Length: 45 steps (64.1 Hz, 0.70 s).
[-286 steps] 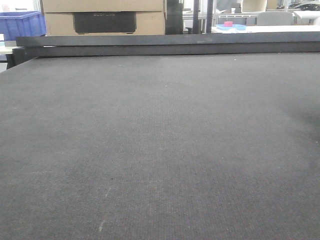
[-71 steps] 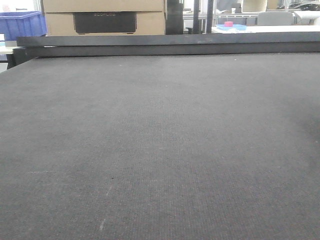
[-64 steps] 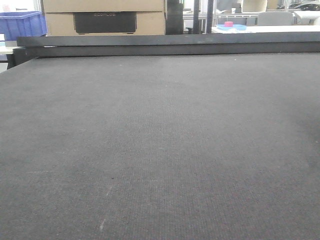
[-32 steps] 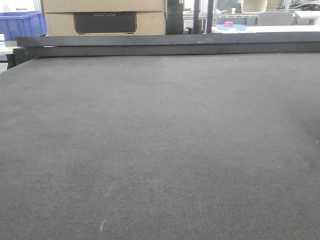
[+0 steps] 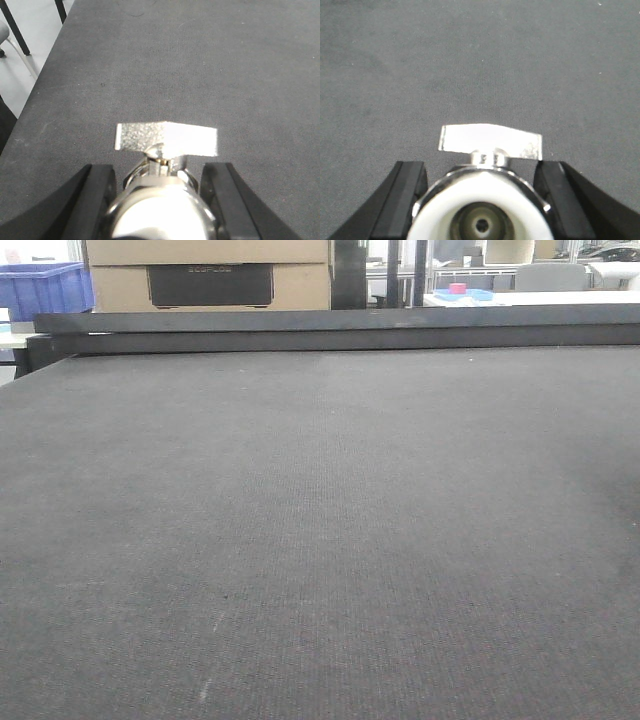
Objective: Place valve from conveyor to right shelf box
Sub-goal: 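Lift both held valves up off the conveyor belt, then drive the base from the conveyor to the steel shelf holding valves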
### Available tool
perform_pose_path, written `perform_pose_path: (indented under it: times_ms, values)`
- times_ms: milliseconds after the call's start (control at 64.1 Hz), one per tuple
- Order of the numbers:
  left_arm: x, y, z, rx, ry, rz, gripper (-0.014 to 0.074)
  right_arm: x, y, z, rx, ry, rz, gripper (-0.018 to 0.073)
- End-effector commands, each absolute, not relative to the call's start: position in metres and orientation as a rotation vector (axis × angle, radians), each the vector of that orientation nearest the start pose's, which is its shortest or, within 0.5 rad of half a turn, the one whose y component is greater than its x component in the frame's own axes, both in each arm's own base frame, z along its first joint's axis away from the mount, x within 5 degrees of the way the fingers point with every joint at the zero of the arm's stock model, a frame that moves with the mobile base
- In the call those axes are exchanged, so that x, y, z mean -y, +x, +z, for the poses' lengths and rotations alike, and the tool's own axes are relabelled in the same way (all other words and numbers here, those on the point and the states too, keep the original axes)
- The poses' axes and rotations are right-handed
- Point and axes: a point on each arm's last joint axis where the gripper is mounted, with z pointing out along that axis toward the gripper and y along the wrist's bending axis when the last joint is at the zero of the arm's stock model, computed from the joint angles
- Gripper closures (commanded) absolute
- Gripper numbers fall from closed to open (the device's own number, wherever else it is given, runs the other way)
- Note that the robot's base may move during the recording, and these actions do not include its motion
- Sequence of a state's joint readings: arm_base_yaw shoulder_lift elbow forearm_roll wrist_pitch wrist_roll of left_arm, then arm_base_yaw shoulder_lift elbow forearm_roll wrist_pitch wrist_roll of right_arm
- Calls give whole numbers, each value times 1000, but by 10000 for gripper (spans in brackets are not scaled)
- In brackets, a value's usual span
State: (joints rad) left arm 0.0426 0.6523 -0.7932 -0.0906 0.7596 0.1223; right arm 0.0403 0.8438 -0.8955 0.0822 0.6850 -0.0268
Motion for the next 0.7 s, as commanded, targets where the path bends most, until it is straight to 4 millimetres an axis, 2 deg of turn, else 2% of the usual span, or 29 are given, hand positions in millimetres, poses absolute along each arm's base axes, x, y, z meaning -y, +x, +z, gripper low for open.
perform_pose_path:
  times_ms: [0,687]
  values:
    - [1,117,363,-2040,46,-16,707,-11,164,379,-2027,-36,93,722]
    - [1,117,363,-2040,46,-16,707,-11,164,379,-2025,-36,93,722]
